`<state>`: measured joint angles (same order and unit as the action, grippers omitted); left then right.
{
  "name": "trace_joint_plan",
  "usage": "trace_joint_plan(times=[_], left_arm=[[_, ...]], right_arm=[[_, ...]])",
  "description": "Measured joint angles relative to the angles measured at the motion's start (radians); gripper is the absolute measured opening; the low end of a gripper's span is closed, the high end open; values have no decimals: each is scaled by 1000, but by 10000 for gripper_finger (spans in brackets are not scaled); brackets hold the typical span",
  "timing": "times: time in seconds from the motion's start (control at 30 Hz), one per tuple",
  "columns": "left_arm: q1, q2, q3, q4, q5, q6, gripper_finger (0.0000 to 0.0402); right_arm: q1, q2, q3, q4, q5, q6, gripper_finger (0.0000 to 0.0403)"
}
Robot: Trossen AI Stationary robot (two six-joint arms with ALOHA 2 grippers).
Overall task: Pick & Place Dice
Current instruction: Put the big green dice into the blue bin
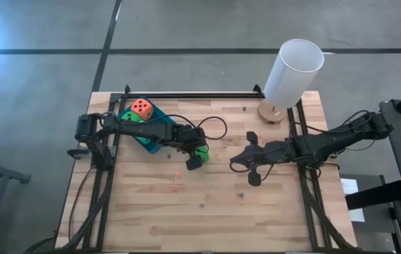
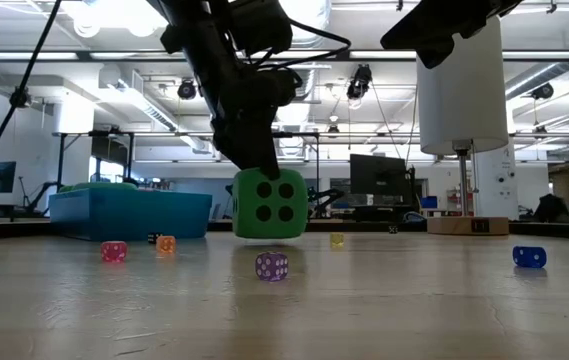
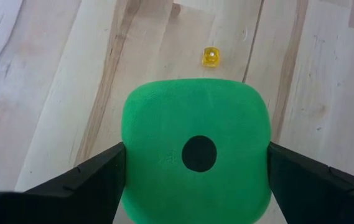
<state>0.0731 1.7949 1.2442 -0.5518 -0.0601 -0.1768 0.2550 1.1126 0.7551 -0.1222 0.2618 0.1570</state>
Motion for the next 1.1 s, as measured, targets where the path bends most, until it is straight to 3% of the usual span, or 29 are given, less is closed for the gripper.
trace_joint_plan(times=[0.5,1.1], left_arm=[[1,-159,0,-76,-13,-7,346],[8,-468,-6,-389,-294,-200,343]], right_arm=[[0,0,0,0,0,0,8],[0,0,0,0,0,0,8]])
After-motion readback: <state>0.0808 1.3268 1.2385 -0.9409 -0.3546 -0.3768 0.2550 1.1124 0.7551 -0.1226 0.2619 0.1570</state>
